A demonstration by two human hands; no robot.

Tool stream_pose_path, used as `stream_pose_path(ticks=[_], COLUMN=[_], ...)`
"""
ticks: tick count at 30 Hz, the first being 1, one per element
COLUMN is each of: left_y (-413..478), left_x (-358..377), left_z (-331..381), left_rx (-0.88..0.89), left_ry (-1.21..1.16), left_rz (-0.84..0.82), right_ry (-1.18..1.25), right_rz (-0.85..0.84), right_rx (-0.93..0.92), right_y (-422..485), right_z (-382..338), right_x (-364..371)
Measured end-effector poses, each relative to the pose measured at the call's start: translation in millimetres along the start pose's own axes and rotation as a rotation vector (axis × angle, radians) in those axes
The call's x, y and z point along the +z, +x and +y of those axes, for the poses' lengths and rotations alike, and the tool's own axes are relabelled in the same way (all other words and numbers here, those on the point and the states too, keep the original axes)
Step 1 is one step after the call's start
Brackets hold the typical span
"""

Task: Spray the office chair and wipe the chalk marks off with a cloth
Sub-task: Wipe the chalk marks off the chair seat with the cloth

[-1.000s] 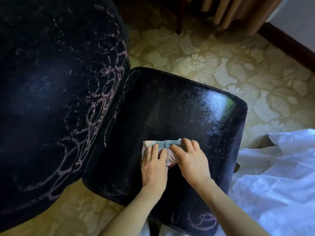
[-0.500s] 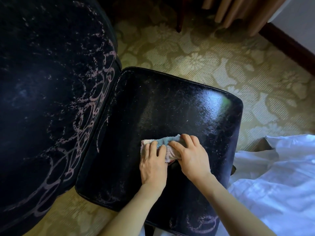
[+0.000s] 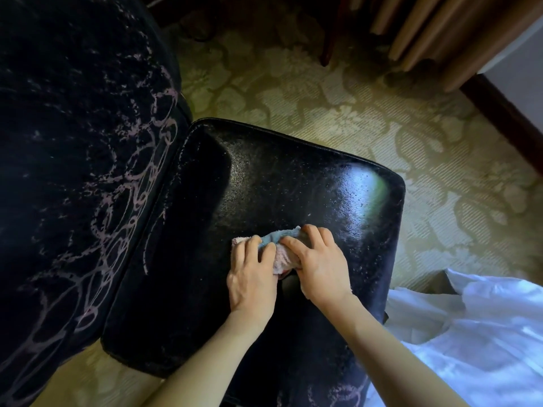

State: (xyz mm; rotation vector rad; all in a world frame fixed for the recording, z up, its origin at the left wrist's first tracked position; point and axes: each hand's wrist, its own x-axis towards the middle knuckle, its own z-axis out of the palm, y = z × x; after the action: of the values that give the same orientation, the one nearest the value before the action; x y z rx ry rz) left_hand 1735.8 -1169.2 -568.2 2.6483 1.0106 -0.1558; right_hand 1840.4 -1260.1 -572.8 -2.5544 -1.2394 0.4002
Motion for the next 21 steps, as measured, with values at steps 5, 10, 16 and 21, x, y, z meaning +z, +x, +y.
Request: stream_pose_path(ticks=[5,10,16,21], left_y=[2,3,4,4], left_x=[4,6,8,14], left_z=[8,15,23,29], left_rx=[-0.064,-0.144,-0.257,-0.303], left_ry=[-0.011,-0.022,-0.042,-0.055], left_rz=[0.05,0.085,0.096,0.173], right_ry=[-0.026,-0.047,-0.047,-0.057], right_rz=[-0.024,-0.043,-0.079,-0.113], right_rx=[-0.069,-0.14,-0.22,-0.286], right_y=[12,22,36,47], right_z=[8,13,20,26], right_x=[-4,-7,-9,-8])
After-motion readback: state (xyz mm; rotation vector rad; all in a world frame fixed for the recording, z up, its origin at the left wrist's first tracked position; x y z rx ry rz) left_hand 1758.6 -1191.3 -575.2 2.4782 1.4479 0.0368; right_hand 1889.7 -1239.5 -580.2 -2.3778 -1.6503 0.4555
